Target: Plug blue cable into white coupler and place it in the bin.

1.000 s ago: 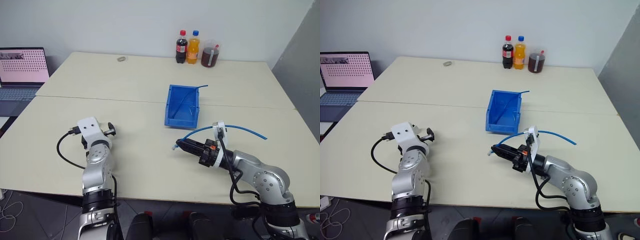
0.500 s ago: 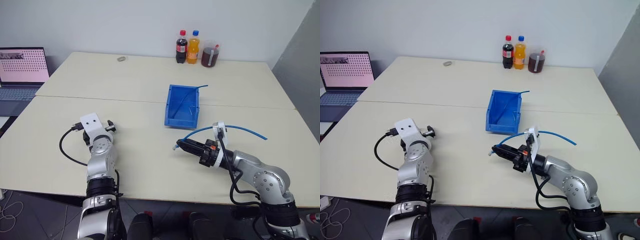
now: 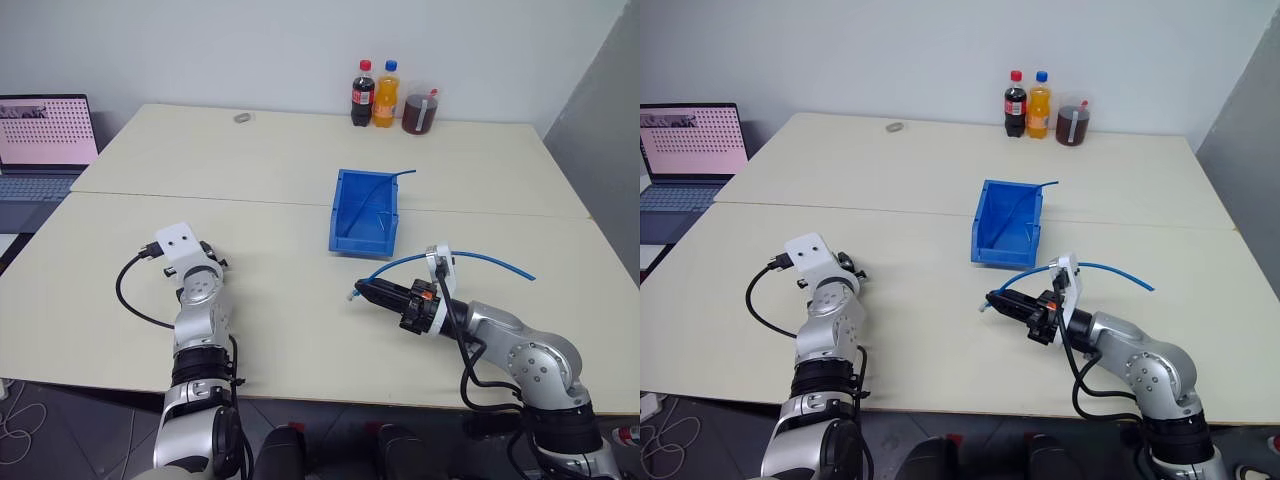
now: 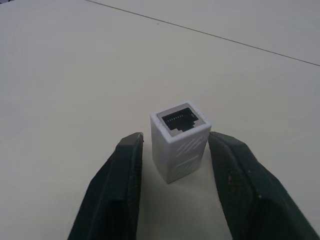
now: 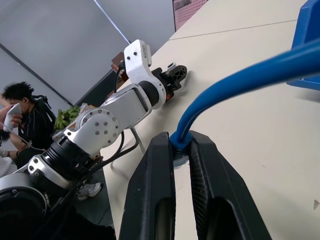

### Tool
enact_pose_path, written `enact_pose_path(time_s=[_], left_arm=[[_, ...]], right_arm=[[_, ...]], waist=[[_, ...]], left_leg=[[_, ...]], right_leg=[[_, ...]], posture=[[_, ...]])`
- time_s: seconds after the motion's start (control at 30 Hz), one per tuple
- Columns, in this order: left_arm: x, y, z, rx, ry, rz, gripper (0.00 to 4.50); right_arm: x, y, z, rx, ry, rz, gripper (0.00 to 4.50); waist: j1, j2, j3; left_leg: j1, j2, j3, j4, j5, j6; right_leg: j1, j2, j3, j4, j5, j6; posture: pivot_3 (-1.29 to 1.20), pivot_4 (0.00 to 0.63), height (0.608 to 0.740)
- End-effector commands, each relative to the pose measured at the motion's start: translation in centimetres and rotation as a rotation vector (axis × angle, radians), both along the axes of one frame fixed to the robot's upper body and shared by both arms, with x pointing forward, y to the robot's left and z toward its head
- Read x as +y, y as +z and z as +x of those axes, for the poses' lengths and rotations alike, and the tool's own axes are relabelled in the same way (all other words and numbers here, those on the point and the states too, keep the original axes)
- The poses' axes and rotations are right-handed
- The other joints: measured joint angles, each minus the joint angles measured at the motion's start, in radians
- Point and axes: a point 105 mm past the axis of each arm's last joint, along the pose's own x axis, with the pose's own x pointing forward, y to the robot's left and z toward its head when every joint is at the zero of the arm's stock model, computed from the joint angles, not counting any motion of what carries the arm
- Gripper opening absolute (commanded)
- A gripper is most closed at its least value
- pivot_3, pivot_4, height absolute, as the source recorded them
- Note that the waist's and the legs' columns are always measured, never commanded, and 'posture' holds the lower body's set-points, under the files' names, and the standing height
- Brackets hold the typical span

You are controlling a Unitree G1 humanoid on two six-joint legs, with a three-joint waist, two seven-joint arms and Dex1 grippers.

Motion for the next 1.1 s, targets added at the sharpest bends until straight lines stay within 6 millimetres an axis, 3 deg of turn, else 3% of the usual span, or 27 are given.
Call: enact_pose_path(time_s=[0.03, 0.1, 0.33, 0.53, 0.67, 0.77, 0.87, 0.97, 1.1], left_arm=[[0.3, 1.4, 0.2, -0.046, 0.008, 0.027, 1.19], [0.3, 1.4, 0.2, -0.043, 0.009, 0.027, 0.96], [-0.6, 1.1, 0.1, -0.041, -0.083, 0.007, 0.96], [-6.5, 2.3, -0.3, -0.056, -0.63, -0.004, 0.95], [-11.7, 2.1, -3.1, 0.025, -1.118, 0.097, 0.95], [-14.5, 2.0, -5.1, 0.079, -1.397, 0.147, 0.95], [-15.6, 1.8, -5.6, 0.125, -1.53, 0.172, 0.95], [-17.6, 1.2, -8.1, 0.201, -1.819, 0.21, 0.95], [-18.2, 0.1, -10.3, 0.312, -2.05, 0.248, 0.95]], right_arm=[[0.0, 1.1, -0.2, -0.051, -0.002, 0.017, 0.13], [0.0, 1.1, -0.2, -0.052, -0.002, 0.016, 0.13], [-0.1, 1.2, -0.1, -0.062, -0.011, 0.008, 0.13], [-1.2, 1.7, -0.6, -0.158, -0.039, -0.08, 0.13], [-1.9, 1.6, -1.6, -0.23, -0.034, -0.177, 0.13], [-2.1, 1.4, -2.1, -0.274, -0.031, -0.23, 0.13], [-2.1, 1.3, -2.4, -0.314, -0.024, -0.274, 0.13], [-2.2, 1.2, -2.7, -0.363, -0.011, -0.321, 0.13], [-2.2, 1.2, -2.7, -0.406, -0.001, -0.353, 0.12]], waist=[[0.0, 0.0, 0.0], [0.0, 0.0, 0.0], [0.0, 0.0, 0.0], [0.0, 0.0, 0.0], [-0.001, 0.0, 0.0], [-0.001, 0.001, 0.0], [-0.001, 0.001, 0.001], [-0.002, 0.001, 0.001], [-0.003, 0.001, 0.001]], left_leg=[[0.0, 0.0, 0.0, 0.0, 0.0, 0.0], [0.0, 0.0, 0.0, 0.0, 0.0, 0.0], [0.0, 0.0, 0.0, 0.0, 0.0, 0.0], [0.0, 0.0, 0.0, 0.0, 0.0, 0.0], [0.0, 0.0, 0.0, -0.001, 0.0, 0.0], [0.0, 0.0, 0.001, -0.001, 0.0, 0.0], [0.0, 0.0, 0.001, -0.001, 0.0, 0.0], [0.0, 0.001, 0.0, 0.0, 0.0, 0.0], [0.0, 0.001, 0.001, -0.001, 0.0, 0.0]], right_leg=[[0.0, 0.0, 0.0, 0.0, 0.0, 0.0], [0.0, 0.0, 0.0, 0.0, 0.0, 0.0], [0.0, 0.0, 0.0, 0.0, 0.0, 0.0], [0.0, 0.0, 0.0, 0.0, 0.0, 0.0], [0.0, 0.0, 0.0, 0.0, 0.0, 0.0], [-0.001, 0.0, 0.0, 0.0, 0.0, -0.001], [-0.001, 0.0, 0.0, 0.0, -0.001, 0.001], [-0.001, 0.0, 0.0, 0.0, -0.002, 0.001], [-0.001, 0.0, 0.001, 0.0, -0.002, 0.0]], posture=[[0.0, 0.15, 0.74], [0.0, 0.15, 0.74], [0.0, 0.15, 0.74], [0.0, 0.15, 0.74], [0.0, 0.15, 0.74], [0.0, 0.15, 0.74], [0.0, 0.15, 0.74], [0.0, 0.15, 0.74], [0.0, 0.15, 0.74]])
